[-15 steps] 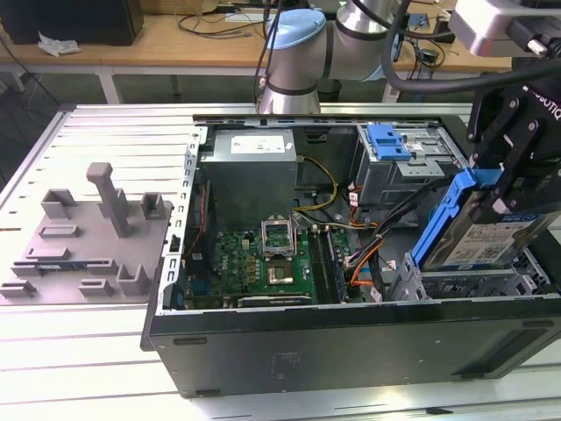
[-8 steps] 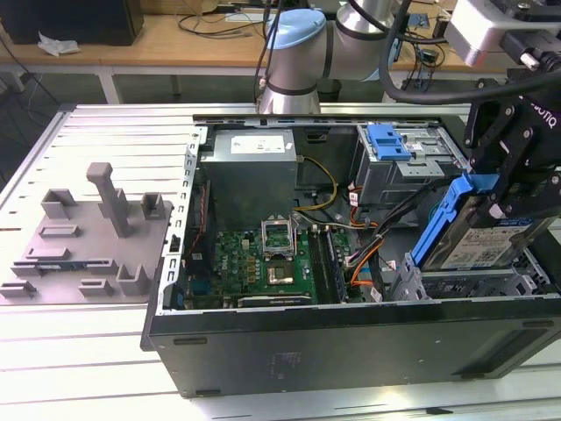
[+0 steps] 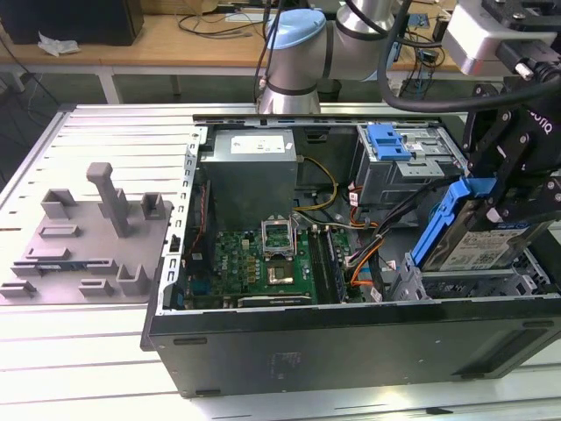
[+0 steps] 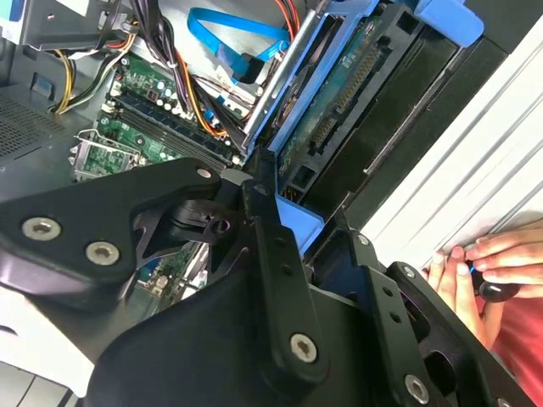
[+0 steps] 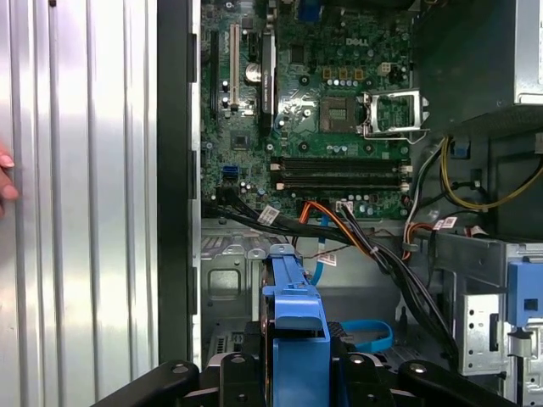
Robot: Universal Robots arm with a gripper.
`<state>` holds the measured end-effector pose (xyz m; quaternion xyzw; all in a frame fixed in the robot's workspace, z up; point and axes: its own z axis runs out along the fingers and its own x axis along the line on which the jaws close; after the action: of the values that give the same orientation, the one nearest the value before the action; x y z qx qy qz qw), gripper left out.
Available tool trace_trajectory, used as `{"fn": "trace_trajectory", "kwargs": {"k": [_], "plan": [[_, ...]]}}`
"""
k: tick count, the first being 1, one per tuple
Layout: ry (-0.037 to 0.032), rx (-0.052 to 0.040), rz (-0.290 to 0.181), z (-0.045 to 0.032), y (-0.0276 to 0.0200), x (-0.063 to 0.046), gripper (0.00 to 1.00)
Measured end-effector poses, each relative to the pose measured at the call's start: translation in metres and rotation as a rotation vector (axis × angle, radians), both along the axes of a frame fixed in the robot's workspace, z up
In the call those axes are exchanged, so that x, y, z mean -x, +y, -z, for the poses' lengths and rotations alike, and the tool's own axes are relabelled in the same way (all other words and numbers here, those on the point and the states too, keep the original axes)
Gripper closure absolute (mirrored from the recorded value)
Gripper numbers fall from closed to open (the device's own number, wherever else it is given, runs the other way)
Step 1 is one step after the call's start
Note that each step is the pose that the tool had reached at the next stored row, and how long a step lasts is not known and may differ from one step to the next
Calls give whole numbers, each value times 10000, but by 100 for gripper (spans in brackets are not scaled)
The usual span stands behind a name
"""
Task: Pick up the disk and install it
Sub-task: 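Insert the disk into the insertion slot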
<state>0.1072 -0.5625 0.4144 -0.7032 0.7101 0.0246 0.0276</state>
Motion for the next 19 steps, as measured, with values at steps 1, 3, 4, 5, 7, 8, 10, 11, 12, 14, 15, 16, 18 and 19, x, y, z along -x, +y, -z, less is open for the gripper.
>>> {"fn": "trace_trajectory", "kwargs": {"k": [1, 3, 4, 5, 7, 8, 10, 11, 12, 14, 15, 16, 18, 19], "plan": [[0, 0, 0, 5, 0, 0, 63], [0, -1, -1, 16, 0, 0, 63], [0, -1, 0, 21, 0, 0, 63], [0, -1, 0, 30, 0, 0, 63], [0, -1, -1, 41, 0, 0, 63], [0, 0, -1, 52, 0, 0, 63], [0, -1, 0, 69, 0, 0, 63], [0, -1, 0, 80, 0, 0, 63], [0, -1, 0, 87, 0, 0, 63], [0, 0, 0, 94, 0, 0, 63], [0, 1, -1, 94, 0, 0, 63], [0, 2, 0, 94, 0, 0, 63], [0, 0, 0, 95, 0, 0, 63], [0, 0, -1, 95, 0, 0, 63]]}}
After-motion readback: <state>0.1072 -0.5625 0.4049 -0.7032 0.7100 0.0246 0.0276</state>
